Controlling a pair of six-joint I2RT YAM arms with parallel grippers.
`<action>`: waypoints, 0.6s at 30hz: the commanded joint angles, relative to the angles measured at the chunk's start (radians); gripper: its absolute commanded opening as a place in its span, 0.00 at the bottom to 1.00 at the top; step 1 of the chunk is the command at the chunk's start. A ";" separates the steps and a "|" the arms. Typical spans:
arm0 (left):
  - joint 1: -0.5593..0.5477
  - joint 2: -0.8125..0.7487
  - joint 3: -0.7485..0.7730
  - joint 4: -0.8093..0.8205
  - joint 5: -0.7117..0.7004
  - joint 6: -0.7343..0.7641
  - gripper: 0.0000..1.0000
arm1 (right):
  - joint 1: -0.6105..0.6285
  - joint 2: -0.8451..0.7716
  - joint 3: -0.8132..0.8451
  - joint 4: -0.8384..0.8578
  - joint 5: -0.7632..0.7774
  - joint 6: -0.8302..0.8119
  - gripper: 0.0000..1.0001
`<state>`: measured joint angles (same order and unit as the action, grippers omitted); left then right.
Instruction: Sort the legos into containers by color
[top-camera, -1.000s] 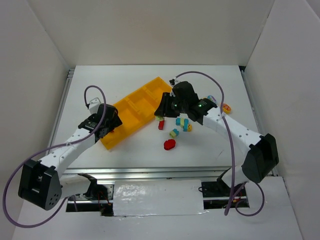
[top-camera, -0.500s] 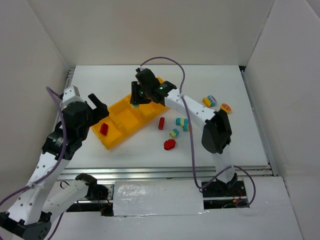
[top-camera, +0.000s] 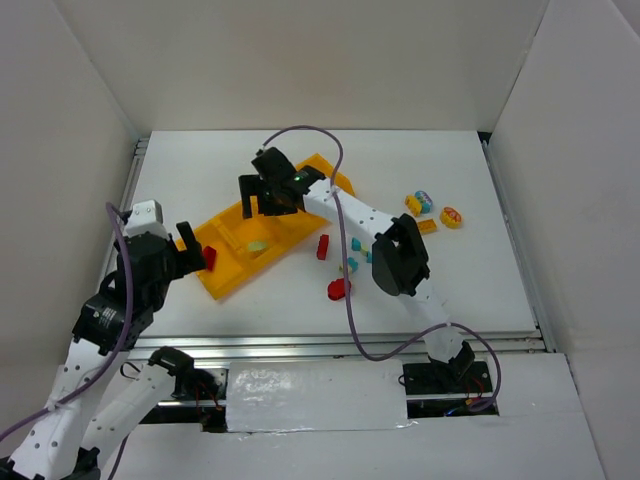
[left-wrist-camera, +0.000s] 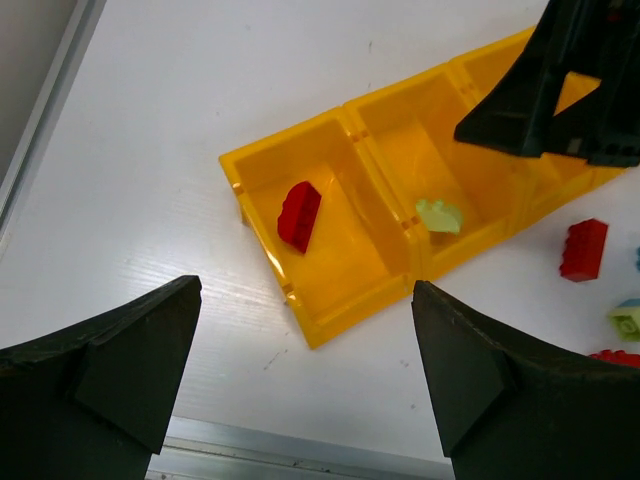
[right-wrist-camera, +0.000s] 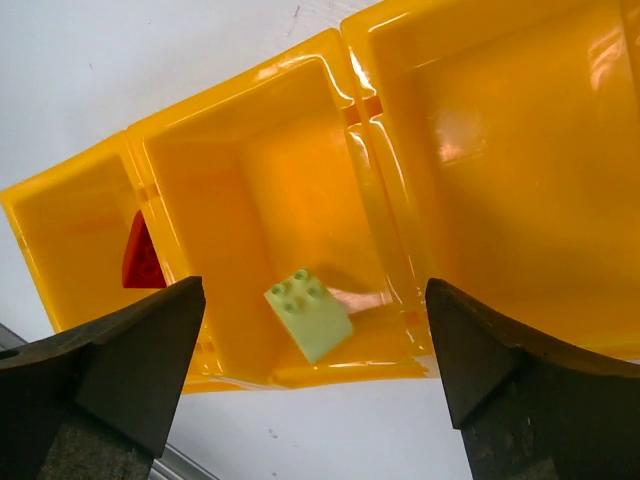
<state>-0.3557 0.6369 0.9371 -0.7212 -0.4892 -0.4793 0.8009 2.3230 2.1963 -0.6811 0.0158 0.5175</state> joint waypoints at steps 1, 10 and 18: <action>0.003 -0.039 -0.063 0.074 -0.022 0.016 0.99 | 0.004 -0.108 0.022 0.000 0.007 -0.004 1.00; 0.004 0.001 -0.047 0.060 -0.006 0.013 1.00 | -0.015 -0.464 -0.510 0.038 0.390 0.094 0.83; 0.006 0.004 -0.053 0.066 0.015 0.021 0.99 | -0.061 -0.465 -0.692 0.101 0.418 0.138 0.53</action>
<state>-0.3557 0.6449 0.8764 -0.6998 -0.4892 -0.4736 0.7563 1.8198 1.5116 -0.6151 0.3794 0.6239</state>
